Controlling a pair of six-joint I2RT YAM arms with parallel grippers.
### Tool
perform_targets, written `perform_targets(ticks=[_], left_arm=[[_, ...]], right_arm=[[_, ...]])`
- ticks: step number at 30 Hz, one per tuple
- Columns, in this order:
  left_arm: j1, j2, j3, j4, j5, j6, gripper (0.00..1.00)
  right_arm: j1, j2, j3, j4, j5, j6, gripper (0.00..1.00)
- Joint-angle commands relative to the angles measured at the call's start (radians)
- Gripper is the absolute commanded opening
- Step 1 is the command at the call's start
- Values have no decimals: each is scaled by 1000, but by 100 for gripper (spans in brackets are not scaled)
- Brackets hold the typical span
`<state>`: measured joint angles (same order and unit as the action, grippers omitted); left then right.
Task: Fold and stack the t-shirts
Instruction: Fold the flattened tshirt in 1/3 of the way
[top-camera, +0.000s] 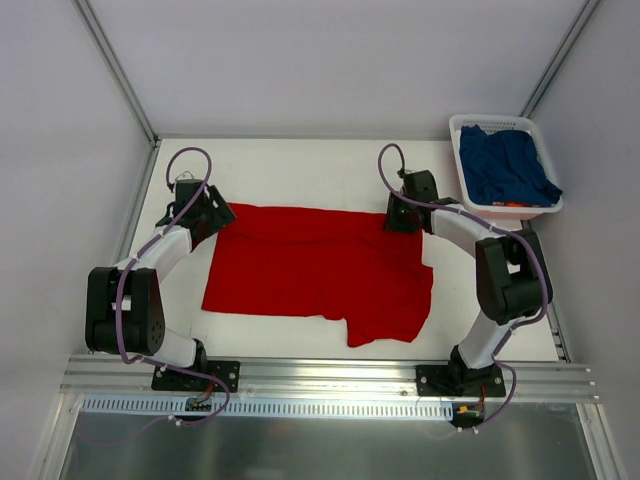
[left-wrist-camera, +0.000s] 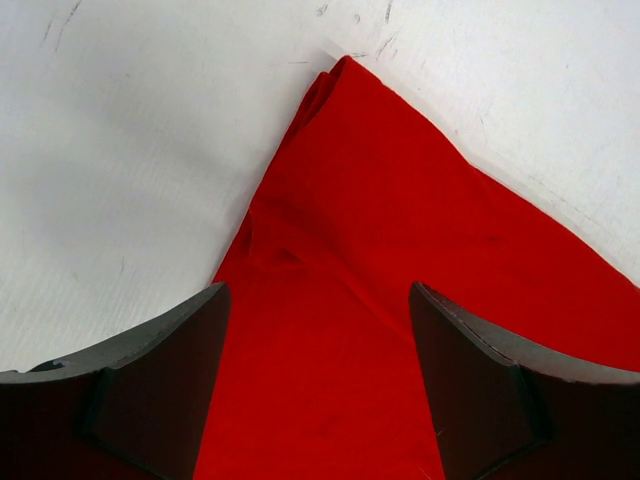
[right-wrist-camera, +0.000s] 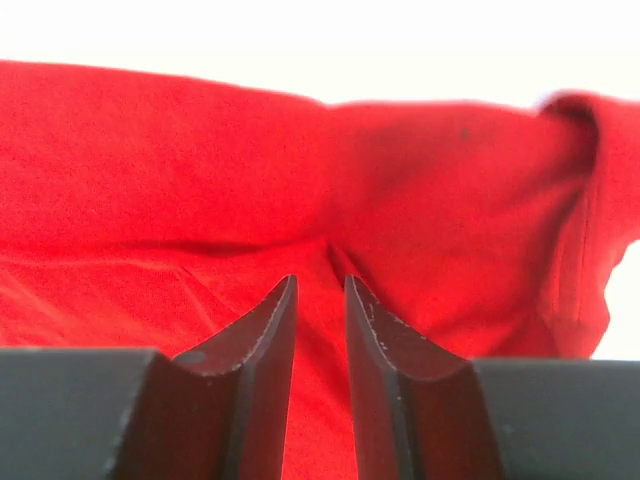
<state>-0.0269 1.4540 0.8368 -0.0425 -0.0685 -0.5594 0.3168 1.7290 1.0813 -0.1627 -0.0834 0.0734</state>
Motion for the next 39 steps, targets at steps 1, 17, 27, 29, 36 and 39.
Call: perform_targets(ticks=[1,17,27,29,36,39], left_arm=[[-11,6,31,7,6,10,73],[-15,16,30,12,7,13,73],[-15,6,25,13,4,18,73],[-15,5,22,13,3,18,73],[-15,5,21,13,9,16,73],[-16,2,18,12,10,15,72]], right_arm=[[5,27,81,15,-30,-34,29],[2,92,81,34,-41,-50,32],[4,83,43,52,-55,-44,21],[2,80,32,57,-56,-41,21],[4,64,5,68,-59,-32,6],[2,44,2,62,-55,-32,1]])
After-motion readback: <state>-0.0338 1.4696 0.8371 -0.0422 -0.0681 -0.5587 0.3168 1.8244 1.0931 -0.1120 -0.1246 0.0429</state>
